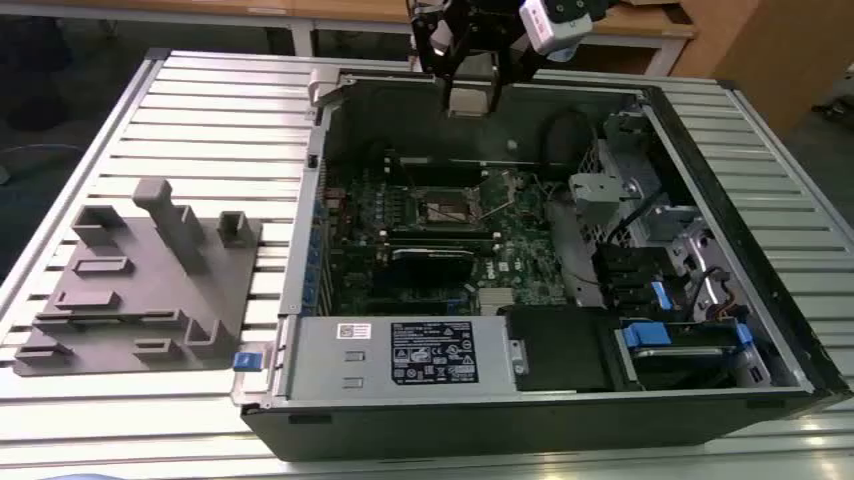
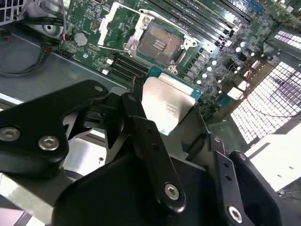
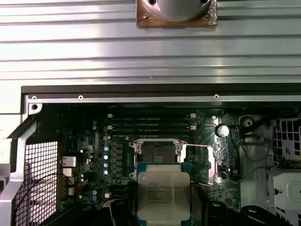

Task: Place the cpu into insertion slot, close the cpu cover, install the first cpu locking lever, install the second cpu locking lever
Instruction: 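Place the cpu into insertion slot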

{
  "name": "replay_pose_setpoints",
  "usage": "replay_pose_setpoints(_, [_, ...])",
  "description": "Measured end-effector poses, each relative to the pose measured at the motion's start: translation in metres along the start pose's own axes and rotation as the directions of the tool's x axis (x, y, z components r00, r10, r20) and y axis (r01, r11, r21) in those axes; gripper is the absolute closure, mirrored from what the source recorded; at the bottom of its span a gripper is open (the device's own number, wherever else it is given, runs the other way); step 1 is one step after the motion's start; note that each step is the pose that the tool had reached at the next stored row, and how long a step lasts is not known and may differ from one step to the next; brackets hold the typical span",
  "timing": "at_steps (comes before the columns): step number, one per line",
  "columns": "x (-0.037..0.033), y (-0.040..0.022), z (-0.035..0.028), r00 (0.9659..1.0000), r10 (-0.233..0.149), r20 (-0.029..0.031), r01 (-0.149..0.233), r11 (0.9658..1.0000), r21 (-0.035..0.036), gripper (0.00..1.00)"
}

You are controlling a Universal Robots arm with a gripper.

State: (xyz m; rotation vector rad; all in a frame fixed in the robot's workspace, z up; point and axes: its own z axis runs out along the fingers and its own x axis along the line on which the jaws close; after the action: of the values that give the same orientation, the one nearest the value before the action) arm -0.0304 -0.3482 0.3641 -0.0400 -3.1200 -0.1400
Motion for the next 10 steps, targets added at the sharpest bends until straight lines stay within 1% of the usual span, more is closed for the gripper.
replay_pose_setpoints(6, [0.0, 0.0, 0.0002, 1.0, 0.0, 0.0001, 0.0, 1.0, 0.0, 0.46])
replay_pose_setpoints(10, [0.0, -0.0003, 0.0029, 1.0, 0.0, 0.0017, 0.0, 1.0, -0.0001, 0.46])
